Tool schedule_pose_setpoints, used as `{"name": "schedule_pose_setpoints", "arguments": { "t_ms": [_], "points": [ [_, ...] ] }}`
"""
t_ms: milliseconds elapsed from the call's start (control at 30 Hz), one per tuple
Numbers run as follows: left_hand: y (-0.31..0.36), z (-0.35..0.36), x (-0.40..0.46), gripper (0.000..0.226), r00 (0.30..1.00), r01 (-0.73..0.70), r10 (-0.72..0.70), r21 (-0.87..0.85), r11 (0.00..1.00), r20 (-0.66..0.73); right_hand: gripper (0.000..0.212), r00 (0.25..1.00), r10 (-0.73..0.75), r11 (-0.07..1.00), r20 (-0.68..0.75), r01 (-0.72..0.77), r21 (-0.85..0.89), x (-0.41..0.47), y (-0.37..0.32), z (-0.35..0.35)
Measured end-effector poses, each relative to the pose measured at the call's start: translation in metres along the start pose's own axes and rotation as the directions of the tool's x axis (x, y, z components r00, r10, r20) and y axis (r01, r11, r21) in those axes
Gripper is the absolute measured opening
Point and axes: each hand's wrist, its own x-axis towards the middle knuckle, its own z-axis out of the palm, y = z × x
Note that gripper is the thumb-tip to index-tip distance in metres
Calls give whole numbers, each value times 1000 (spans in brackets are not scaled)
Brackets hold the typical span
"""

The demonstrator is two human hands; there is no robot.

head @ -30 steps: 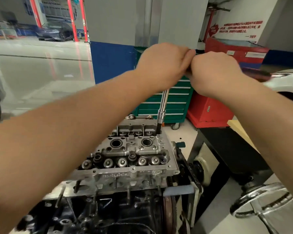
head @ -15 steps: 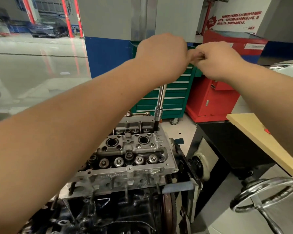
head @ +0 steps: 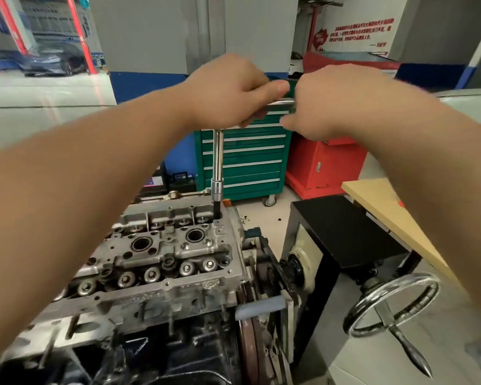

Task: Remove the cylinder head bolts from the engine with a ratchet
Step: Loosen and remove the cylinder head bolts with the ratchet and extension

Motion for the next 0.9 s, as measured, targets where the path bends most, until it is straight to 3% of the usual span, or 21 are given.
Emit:
{"name": "schedule_pose_setpoints", "arguments": {
  "t_ms": [67,100,167,233,333,433,500,567,600,667,767,833,900],
  "points": [
    [-3,-8,-15,66,999,-41,44,-172,984,11,38,990,-86,992,-109,75,-100,-25,-4,-11],
    [-1,-8,-17,69,1000,-24,24,-146,989,-4,33,989,-80,991,-123,66,-117,-29,-7,-11],
    [12,0,-14,71,998,29,-22,101,995,-62,24,996,-20,999,-86,17,-35,-22,-9,-7],
    [31,12,-11,60,977,188,-124,426,885,-173,15,1000,-10,994,-16,12,113,-8,-14,-2],
    [37,19,-12,41,945,322,-225,572,755,-236,18,998,-60,975,-36,67,212,9,-23,3],
    [12,9,-11,59,956,265,-189,390,882,-223,25,998,21,993,-60,-14,120,10,-29,-3],
    [0,-1,-19,66,982,120,-109,65,991,-153,19,994,39,999,-106,-41,-18,-1,-33,-10],
    [1,-4,-26,66,990,39,-60,-154,987,-130,18,990,13,997,-144,-23,-73,-17,-39,-13],
    [4,-2,-25,65,988,24,-43,-130,991,-145,18,989,3,998,-149,-11,-54,-21,-41,-11],
    [12,3,-20,61,980,80,-57,116,990,-190,10,989,24,1000,-146,-21,21,-12,-37,-3],
    [35,17,-18,36,956,266,-158,510,818,-245,6,995,4,990,-102,10,138,3,-33,5],
    [41,21,-18,33,946,315,-209,562,765,-246,8,997,-20,985,-77,33,167,9,-33,6],
    [27,19,-13,48,937,322,-204,466,824,-285,8,999,11,986,-39,-5,168,9,-35,1]
  ]
}}
